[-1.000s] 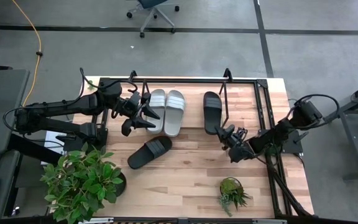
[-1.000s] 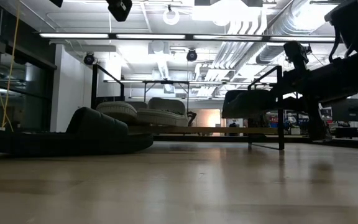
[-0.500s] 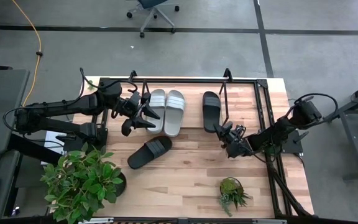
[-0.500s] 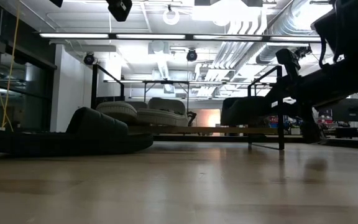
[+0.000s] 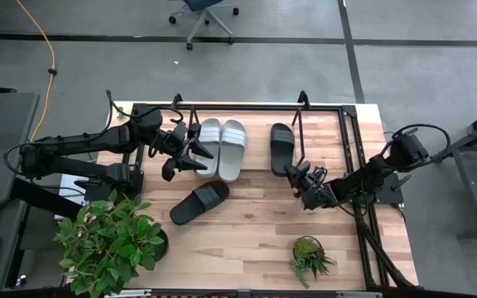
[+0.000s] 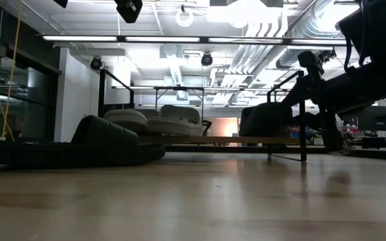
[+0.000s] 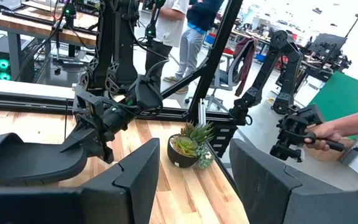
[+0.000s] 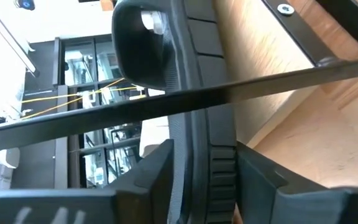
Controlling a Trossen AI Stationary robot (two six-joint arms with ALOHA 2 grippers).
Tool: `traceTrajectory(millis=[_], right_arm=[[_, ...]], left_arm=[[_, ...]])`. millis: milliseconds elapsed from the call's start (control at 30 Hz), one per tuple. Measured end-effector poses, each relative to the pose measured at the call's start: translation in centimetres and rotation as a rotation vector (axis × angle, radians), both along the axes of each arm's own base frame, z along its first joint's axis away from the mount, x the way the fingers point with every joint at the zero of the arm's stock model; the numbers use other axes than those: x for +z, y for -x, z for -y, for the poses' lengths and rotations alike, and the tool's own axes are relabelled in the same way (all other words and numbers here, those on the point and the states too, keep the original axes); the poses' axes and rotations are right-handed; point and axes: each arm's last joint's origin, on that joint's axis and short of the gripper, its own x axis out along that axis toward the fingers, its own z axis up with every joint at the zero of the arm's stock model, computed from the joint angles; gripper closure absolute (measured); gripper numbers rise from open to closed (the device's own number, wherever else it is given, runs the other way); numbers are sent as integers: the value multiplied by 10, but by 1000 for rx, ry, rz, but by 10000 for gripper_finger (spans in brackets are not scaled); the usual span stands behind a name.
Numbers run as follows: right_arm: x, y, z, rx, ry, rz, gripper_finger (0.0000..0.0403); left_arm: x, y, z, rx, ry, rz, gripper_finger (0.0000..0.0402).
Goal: Pick and place slides into the shelf
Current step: Put the bottom black slide on the shelf
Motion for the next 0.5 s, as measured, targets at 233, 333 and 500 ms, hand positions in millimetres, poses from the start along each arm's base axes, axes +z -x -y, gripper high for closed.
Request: traceTrajectory(millis=[233, 333, 500], right_arm=[[2, -3, -1, -3, -16, 25, 264], [2, -3, -3, 20, -33, 26, 271], [2, -2, -5, 36, -44, 29, 289]], left_arm=[[0, 0, 0, 0, 0, 0, 218], [0, 0, 0, -4, 0, 0, 218], [0, 0, 0, -11, 2, 0, 218]])
